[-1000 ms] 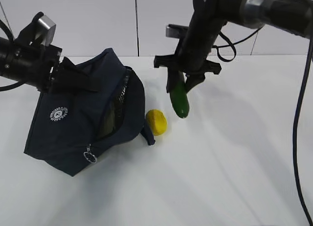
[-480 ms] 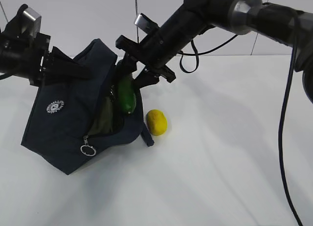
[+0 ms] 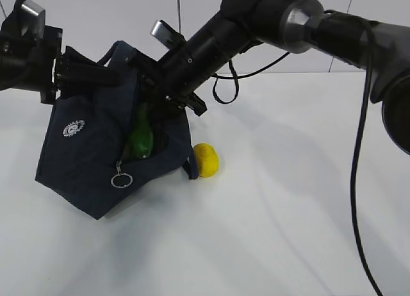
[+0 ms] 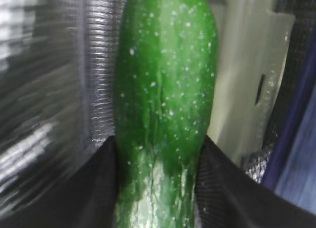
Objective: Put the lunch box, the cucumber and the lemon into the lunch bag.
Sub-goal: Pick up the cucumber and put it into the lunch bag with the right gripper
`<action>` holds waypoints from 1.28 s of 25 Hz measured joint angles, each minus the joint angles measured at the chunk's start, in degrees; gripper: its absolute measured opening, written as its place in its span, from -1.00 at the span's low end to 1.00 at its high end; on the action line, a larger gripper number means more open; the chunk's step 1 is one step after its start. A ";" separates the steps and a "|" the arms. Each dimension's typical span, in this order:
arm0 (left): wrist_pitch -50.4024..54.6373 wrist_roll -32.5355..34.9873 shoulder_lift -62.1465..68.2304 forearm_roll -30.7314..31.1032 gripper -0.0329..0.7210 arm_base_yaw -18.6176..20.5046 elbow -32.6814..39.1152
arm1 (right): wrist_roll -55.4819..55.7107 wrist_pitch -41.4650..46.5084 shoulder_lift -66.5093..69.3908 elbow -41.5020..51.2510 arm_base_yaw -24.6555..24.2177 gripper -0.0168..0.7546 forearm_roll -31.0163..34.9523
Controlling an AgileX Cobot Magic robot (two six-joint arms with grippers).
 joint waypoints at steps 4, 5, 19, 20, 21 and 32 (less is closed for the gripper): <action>0.00 0.00 0.00 0.00 -0.88 0.00 0.00 | -0.24 -0.11 1.72 0.00 0.00 -0.10 1.10; 0.00 0.00 0.00 0.00 -0.88 0.00 0.00 | -0.24 -0.49 2.21 0.00 0.00 -0.08 1.48; -0.12 -0.24 0.00 1.24 -0.88 0.00 0.00 | -2.12 -7.73 3.21 0.00 0.21 0.17 2.97; -0.12 -0.24 0.00 1.29 -0.88 0.00 0.00 | -2.16 -7.61 3.21 0.00 0.21 0.18 2.97; -0.12 -0.24 0.00 1.38 -0.88 0.00 0.00 | -2.25 -7.24 3.21 -0.25 0.21 0.18 2.97; 0.56 -0.35 -0.12 6.42 -0.88 3.65 0.00 | -1.56 0.10 3.21 -12.31 -1.14 0.19 -5.33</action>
